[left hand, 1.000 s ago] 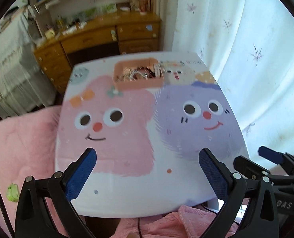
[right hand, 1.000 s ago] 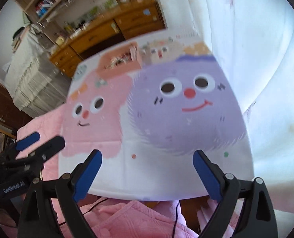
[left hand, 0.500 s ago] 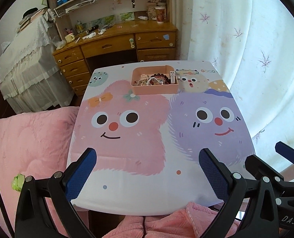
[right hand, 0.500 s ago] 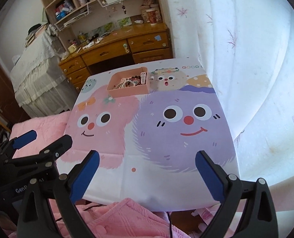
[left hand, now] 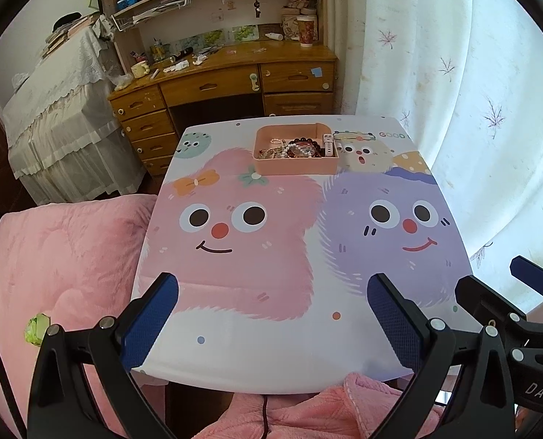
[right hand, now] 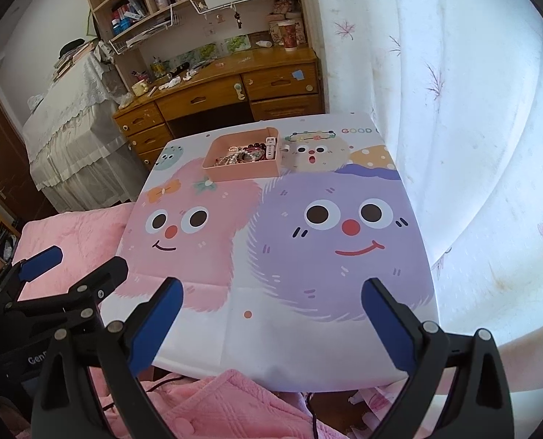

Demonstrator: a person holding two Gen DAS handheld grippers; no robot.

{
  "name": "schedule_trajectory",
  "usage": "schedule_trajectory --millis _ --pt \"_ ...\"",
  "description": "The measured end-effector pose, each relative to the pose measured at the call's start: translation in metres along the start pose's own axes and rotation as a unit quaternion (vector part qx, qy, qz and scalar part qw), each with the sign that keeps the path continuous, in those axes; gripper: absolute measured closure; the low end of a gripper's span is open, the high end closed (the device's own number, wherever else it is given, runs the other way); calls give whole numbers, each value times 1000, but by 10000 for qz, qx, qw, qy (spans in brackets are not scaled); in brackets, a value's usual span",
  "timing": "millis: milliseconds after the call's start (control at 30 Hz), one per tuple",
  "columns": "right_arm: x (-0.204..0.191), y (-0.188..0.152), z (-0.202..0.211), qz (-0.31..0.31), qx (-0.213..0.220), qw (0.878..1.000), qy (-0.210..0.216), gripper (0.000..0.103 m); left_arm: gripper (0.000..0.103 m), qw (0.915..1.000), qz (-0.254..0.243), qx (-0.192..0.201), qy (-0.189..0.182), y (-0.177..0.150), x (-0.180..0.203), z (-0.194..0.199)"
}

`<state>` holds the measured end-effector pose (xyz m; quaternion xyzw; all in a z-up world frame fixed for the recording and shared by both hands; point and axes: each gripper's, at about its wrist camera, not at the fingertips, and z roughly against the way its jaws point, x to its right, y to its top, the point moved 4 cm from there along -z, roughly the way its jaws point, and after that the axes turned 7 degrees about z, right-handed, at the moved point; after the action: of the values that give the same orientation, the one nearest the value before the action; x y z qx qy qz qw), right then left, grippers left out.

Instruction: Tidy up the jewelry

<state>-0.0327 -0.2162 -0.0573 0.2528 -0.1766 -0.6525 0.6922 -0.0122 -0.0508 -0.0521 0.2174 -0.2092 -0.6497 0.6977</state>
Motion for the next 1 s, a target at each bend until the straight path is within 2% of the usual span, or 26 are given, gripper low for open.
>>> schedule_trajectory --millis 1000 --pt "-4 1 0 40 -66 10000 -28 4 1 10000 41 10 50 1 -5 -1"
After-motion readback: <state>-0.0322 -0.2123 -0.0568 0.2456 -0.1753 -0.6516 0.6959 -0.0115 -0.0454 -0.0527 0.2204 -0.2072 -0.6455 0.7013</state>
